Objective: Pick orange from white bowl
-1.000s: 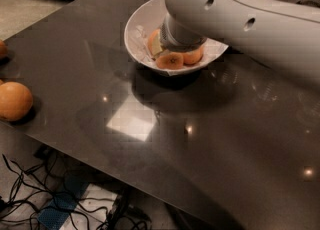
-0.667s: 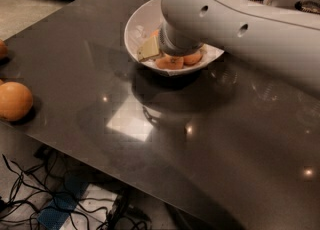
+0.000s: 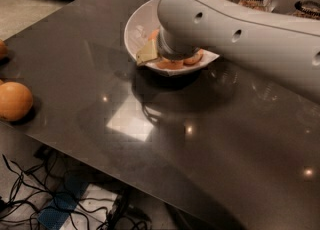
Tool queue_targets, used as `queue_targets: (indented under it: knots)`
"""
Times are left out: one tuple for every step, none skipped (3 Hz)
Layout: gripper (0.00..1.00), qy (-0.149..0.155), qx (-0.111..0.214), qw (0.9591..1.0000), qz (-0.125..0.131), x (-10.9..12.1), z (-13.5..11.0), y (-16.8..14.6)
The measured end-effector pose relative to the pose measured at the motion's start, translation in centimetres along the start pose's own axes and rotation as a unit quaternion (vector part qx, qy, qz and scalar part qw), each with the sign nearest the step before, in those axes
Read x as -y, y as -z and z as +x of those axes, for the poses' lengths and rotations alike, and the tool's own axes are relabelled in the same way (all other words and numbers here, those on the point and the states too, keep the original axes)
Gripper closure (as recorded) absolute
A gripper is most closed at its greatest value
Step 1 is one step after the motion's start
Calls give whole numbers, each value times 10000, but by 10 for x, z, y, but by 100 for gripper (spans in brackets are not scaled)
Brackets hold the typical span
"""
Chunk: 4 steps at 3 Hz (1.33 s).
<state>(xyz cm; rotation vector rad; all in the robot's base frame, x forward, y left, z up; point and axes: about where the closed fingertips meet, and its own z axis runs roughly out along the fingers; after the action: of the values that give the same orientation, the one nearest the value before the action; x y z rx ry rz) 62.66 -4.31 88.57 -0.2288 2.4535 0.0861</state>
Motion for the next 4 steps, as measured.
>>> queue_targets:
  knots:
    - [23,-13,21,10000,-13,-1,-2,1]
    - [18,-85,172,9997,-166,-2,-18,18]
    - [14,-145,317,9990,-279,0,-30,33]
    - [0,-145,320,9990,-282,0,-31,33]
